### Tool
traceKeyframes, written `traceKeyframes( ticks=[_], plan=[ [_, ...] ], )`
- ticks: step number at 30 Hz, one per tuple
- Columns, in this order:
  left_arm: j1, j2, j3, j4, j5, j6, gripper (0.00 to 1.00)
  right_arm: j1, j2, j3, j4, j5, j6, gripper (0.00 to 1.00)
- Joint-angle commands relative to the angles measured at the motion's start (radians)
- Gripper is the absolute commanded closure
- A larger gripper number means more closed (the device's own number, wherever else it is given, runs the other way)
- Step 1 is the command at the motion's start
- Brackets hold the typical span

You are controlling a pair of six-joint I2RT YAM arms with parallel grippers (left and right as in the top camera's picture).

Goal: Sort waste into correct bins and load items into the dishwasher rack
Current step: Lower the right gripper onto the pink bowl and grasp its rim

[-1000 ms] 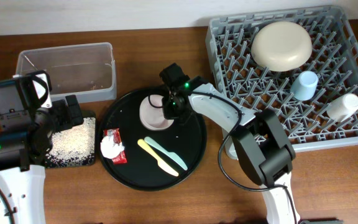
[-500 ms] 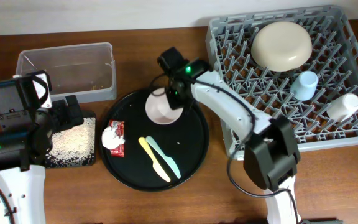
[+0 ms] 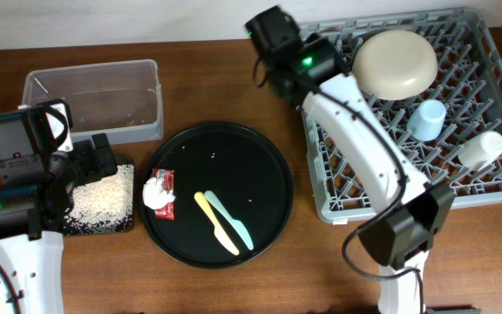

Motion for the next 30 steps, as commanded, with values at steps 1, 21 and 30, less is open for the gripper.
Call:
traceKeyframes(
  ticks=[1,21,30],
  plan=[
    [0.004,-0.003,0.01,0.001,-0.007,0.001,0.01,-0.097,0.042,-0.005,0.118,0.191,-0.222,0.96],
    [0.004,-0.003,0.01,0.001,-0.007,0.001,0.0,-0.177,0.276,-0.008,0.52,0.505,-0.436,0.96],
    [0.004,-0.003,0.01,0.001,-0.007,0.001,0.01,-0.167,0.298,-0.008,0.592,0.589,-0.294,0.96]
  ],
)
